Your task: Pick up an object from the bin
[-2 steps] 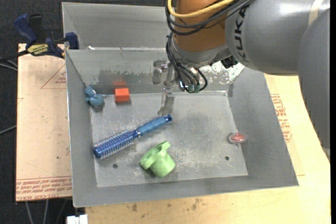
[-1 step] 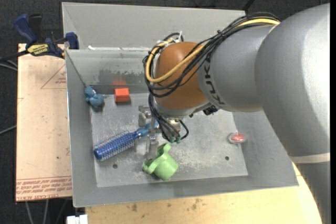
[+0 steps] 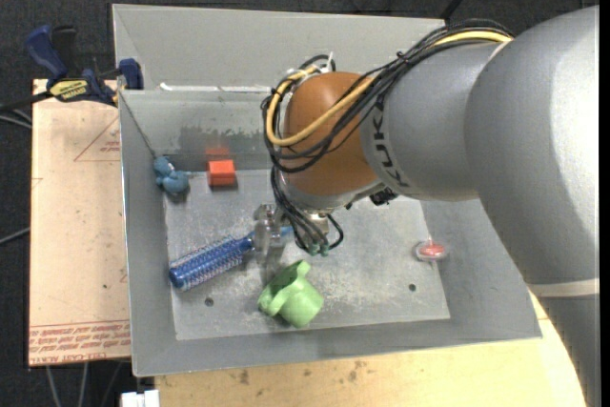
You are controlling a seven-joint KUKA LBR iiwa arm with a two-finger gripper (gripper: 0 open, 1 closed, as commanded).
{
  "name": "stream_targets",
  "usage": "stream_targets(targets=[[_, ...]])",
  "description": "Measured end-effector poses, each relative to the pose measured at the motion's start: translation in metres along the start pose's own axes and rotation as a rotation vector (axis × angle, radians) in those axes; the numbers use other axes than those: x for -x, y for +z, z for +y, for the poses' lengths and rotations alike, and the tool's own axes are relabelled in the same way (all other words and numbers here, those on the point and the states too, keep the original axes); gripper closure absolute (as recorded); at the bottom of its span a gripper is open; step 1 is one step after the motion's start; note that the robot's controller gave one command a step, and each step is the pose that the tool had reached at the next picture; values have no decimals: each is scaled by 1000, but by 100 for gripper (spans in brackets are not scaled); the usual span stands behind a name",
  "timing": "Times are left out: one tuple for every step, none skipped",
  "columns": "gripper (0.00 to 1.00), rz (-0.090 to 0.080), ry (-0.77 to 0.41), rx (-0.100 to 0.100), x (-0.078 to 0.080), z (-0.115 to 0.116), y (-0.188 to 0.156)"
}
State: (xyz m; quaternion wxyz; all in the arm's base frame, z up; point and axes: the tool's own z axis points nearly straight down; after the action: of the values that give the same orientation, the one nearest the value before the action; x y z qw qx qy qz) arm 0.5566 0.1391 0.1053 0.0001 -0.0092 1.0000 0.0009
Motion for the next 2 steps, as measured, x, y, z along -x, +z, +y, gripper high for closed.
stream_targets(targets=[[100, -5, 12, 2, 5, 37, -32], [100, -2, 742, 1, 15, 85, -45]])
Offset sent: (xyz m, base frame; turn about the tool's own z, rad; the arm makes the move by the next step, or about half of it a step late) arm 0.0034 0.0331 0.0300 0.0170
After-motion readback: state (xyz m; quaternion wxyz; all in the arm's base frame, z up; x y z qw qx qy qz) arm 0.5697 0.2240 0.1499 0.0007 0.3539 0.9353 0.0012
